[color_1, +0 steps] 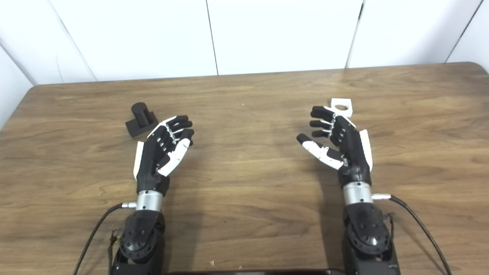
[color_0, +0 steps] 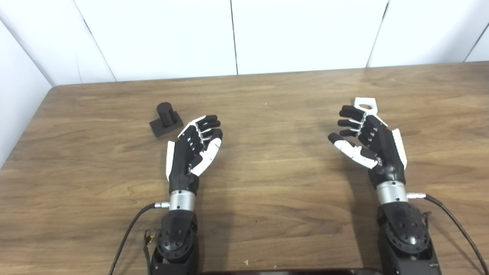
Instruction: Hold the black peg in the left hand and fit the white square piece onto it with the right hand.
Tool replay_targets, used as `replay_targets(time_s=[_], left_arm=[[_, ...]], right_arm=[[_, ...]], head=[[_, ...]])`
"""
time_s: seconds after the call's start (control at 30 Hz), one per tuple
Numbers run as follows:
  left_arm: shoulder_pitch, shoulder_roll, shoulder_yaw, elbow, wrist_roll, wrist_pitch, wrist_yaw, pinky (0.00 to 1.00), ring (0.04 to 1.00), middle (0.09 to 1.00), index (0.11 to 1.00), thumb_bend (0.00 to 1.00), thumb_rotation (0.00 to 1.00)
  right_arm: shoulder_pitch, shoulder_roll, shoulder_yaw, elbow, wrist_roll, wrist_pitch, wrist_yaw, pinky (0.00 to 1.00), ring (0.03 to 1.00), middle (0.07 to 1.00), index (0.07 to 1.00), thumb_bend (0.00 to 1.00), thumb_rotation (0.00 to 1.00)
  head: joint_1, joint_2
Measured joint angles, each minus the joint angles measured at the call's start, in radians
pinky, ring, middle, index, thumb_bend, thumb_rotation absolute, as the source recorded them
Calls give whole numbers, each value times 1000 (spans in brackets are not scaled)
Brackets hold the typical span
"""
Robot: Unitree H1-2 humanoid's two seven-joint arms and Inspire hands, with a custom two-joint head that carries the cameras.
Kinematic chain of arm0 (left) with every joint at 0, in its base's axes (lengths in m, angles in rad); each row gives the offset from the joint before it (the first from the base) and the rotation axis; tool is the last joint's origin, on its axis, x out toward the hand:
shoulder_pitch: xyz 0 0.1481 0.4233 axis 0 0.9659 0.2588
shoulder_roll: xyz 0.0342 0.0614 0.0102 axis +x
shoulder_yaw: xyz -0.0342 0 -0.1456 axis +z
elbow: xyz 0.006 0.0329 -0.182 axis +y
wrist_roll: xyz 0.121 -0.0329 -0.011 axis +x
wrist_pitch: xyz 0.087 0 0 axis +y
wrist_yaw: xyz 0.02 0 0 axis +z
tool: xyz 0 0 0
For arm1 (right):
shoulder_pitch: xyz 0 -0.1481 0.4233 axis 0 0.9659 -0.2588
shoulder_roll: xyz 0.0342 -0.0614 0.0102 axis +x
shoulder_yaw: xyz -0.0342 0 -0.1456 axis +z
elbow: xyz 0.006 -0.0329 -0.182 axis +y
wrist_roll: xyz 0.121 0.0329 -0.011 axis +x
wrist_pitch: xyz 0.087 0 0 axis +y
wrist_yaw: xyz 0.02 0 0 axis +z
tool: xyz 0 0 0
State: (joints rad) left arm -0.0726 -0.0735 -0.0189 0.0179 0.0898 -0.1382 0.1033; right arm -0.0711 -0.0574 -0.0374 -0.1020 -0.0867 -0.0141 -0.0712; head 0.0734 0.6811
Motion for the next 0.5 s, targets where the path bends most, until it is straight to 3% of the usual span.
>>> replay_targets(time_s=[0.03, 0.1, 0.37, 0.5], left_arm=[[0, 0, 0, 0, 0, 0, 0, 561, 657, 694, 676, 410, 265], [0, -1, -5, 0, 1, 0, 0, 568, 663, 695, 680, 395, 244], [-12, -14, -13, 19, 24, -2, 11, 560, 660, 700, 678, 411, 244], [-21, -37, -14, 31, 35, -3, 22, 565, 656, 702, 675, 413, 237]], right_arm=[[0, 0, -1, 0, 0, 0, 0, 597, 677, 719, 699, 582, 154], [0, -1, -4, 0, 2, 0, 0, 583, 675, 719, 698, 581, 139], [2, -45, -32, 12, 22, -19, 4, 606, 691, 724, 698, 553, 94], [3, -59, -37, 11, 37, -22, 16, 619, 707, 736, 711, 525, 38]], head=[[0, 0], [87, -14], [250, -46], [263, -48]])
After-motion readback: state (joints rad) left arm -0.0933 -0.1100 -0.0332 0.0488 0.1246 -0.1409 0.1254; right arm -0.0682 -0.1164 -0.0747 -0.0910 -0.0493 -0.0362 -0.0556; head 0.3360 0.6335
